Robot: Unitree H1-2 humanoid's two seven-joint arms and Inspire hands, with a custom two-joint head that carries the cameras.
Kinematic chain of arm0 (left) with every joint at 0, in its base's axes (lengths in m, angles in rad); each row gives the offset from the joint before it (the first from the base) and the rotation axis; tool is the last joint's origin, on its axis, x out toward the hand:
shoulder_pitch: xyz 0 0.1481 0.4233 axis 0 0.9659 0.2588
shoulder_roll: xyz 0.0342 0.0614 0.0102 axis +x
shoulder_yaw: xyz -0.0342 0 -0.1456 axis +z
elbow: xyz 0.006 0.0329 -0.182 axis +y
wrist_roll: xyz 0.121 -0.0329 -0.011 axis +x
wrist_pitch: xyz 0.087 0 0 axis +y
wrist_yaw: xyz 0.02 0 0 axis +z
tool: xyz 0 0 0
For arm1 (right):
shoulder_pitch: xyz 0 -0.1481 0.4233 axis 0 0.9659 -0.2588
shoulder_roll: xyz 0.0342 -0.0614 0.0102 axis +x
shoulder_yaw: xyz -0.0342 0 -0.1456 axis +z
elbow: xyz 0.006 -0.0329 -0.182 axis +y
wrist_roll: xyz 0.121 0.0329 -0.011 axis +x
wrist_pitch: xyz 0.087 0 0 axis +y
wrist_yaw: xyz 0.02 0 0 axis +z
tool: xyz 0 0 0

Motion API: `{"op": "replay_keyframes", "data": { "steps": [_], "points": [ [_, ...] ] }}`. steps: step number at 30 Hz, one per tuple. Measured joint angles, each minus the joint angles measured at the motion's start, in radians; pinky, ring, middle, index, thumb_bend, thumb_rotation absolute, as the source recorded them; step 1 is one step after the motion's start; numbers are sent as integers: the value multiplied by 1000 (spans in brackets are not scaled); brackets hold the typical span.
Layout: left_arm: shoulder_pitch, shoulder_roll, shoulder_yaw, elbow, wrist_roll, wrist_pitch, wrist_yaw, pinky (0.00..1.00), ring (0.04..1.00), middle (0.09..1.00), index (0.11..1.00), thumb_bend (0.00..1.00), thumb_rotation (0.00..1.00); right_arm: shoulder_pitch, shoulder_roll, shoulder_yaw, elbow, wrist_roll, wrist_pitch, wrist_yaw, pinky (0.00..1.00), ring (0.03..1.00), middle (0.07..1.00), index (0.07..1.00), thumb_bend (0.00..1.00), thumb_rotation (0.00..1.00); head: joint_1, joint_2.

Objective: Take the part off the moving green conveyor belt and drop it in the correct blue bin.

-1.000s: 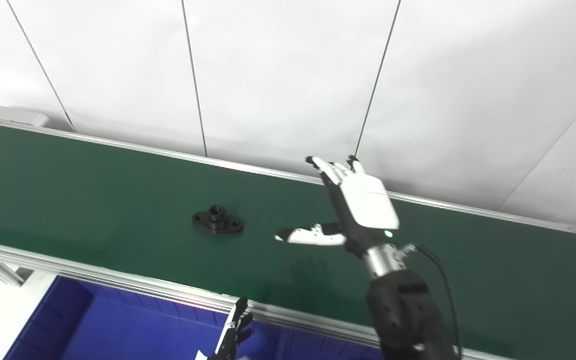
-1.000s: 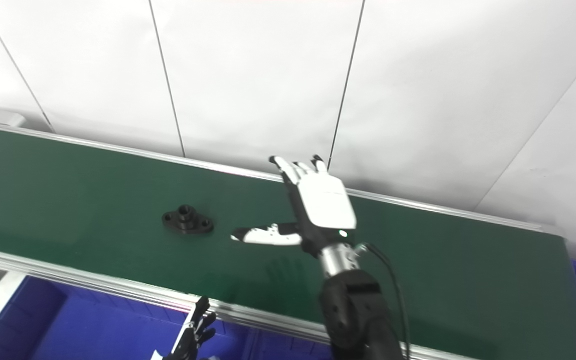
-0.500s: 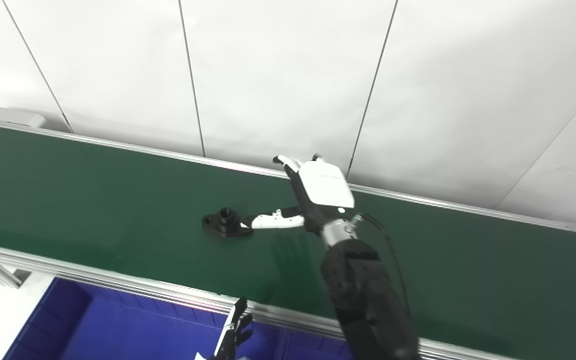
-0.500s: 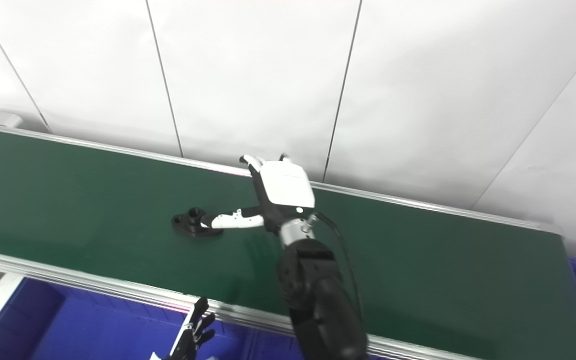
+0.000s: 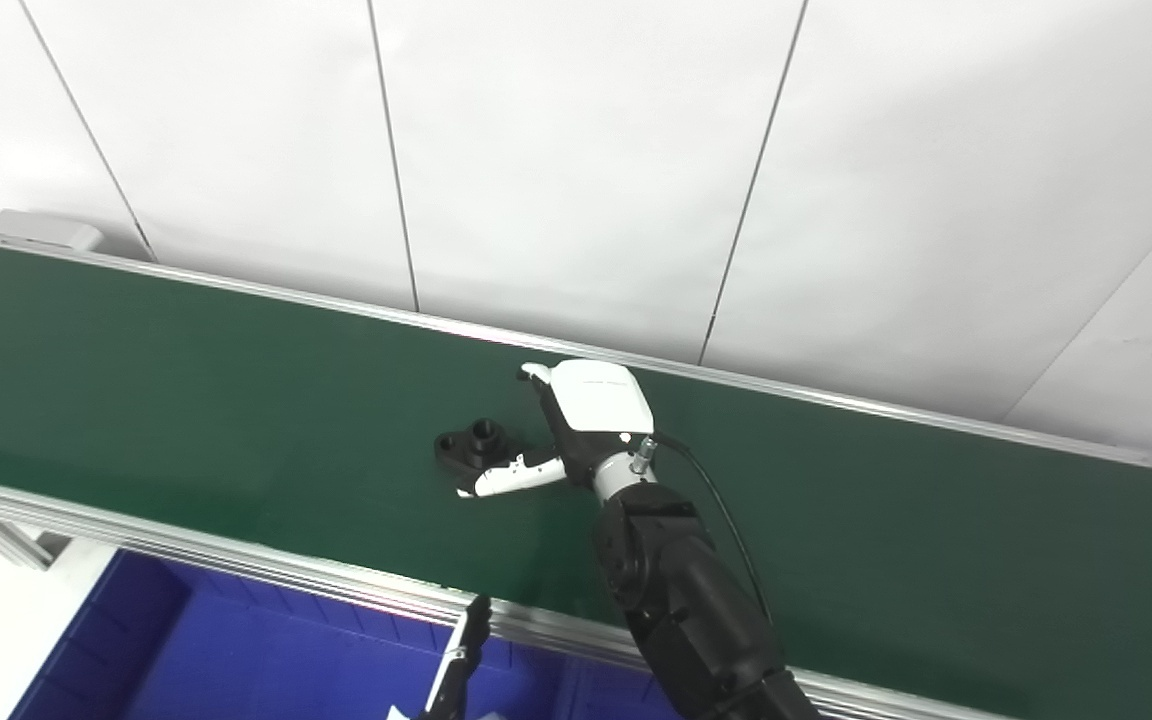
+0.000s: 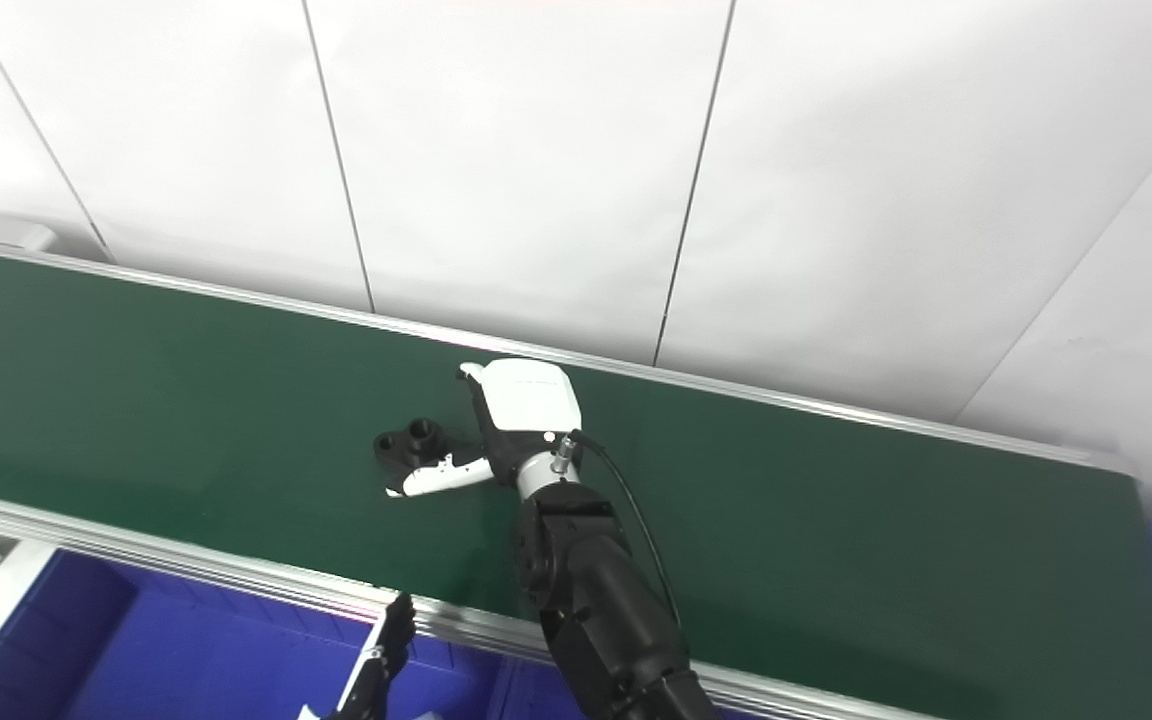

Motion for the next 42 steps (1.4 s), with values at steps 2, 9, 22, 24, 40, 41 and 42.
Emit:
{"op": "replay_keyframes", "data": {
  "steps": [2, 9, 22, 24, 40, 41, 42],
  "points": [
    [0, 2, -4, -1, 10, 0, 10, 988, 963, 1000, 1000, 689, 859, -4, -2, 5, 28, 14, 0, -9, 587, 703, 830, 855, 1000, 746, 5, 2],
    [0, 5, -10, -1, 11, 0, 38, 919, 948, 1000, 1000, 699, 852, -37, -6, 49, 115, 24, -1, -110, 556, 679, 804, 852, 1000, 755, 17, 0],
    [0, 28, -43, -1, 11, 0, 80, 869, 917, 987, 1000, 696, 834, -75, -28, 179, 249, 13, -28, -304, 101, 152, 242, 598, 674, 261, 31, 15],
    [0, 28, -44, -1, 11, 0, 85, 891, 924, 989, 1000, 710, 842, -65, -21, 196, 250, 28, -44, -333, 63, 118, 204, 544, 647, 113, 28, 15],
    [2, 27, -43, -2, 11, 0, 60, 932, 933, 992, 1000, 664, 830, -24, -16, 320, 249, -49, -22, -439, 49, 110, 198, 491, 521, 126, 17, 23],
    [2, 27, -43, -2, 11, 0, 56, 934, 933, 993, 1000, 665, 827, -24, -17, 320, 248, -49, -22, -439, 48, 109, 198, 491, 521, 126, 17, 23],
    [2, 27, -42, -2, 10, 0, 51, 935, 933, 994, 1000, 665, 825, -24, -19, 320, 246, -49, -21, -439, 48, 108, 197, 491, 521, 125, 14, 23]
  ]
}}
